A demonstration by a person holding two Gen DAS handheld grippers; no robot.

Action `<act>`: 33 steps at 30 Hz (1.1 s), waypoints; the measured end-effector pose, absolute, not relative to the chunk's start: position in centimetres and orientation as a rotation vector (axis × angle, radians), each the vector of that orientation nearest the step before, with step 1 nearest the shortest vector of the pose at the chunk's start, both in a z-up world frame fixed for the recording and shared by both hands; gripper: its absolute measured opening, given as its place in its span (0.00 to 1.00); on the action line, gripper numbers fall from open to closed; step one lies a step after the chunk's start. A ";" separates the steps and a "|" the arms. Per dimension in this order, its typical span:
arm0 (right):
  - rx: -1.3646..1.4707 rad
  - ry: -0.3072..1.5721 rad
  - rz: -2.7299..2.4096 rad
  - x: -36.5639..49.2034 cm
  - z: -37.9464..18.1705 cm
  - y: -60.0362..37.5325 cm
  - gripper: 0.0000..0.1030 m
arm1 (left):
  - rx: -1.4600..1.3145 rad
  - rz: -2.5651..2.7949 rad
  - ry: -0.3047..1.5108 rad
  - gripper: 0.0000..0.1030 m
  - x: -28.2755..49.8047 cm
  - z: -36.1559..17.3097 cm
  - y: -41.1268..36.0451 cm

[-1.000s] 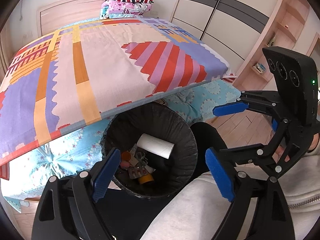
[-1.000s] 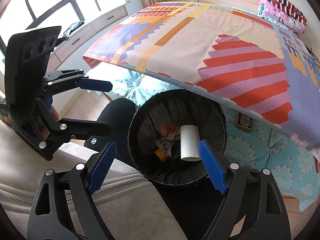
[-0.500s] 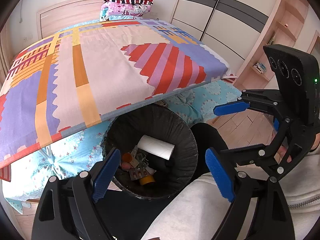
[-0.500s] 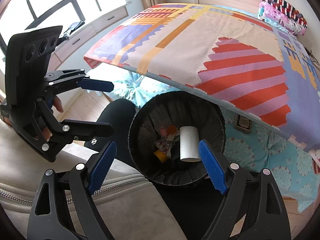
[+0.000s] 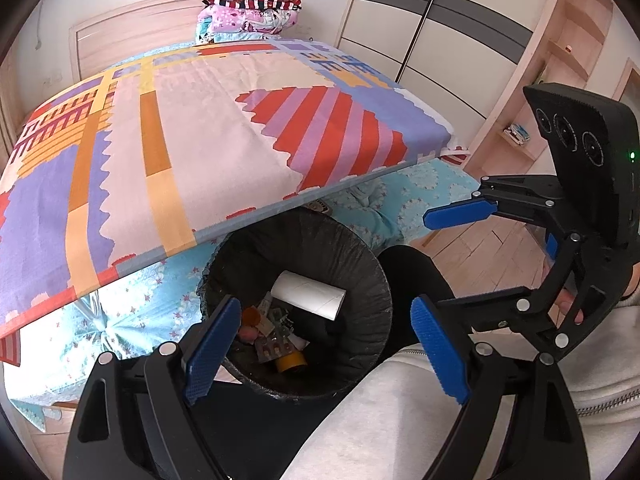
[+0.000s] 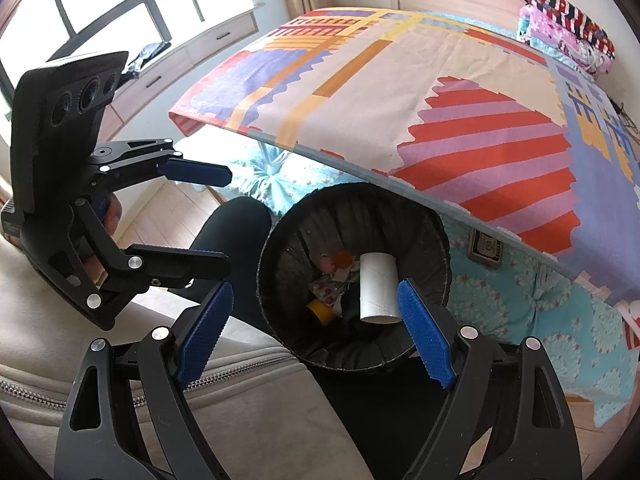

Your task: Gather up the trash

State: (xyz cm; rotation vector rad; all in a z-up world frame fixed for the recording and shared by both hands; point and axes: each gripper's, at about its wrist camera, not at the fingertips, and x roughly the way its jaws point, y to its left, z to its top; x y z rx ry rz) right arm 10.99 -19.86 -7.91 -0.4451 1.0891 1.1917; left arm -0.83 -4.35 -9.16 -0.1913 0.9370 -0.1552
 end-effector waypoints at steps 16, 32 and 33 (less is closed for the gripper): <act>-0.441 1.092 1.200 10.9 -7.9 -19.8 0.82 | -0.190 -0.161 0.939 0.81 -0.8 -9.2 -4.5; -0.450 1.087 1.199 10.7 -7.9 -19.6 0.82 | -0.189 -0.163 0.941 0.81 -0.8 -9.2 -4.5; -0.451 1.086 1.199 10.7 -7.9 -19.7 0.82 | -0.190 -0.162 0.942 0.81 -0.7 -9.2 -4.5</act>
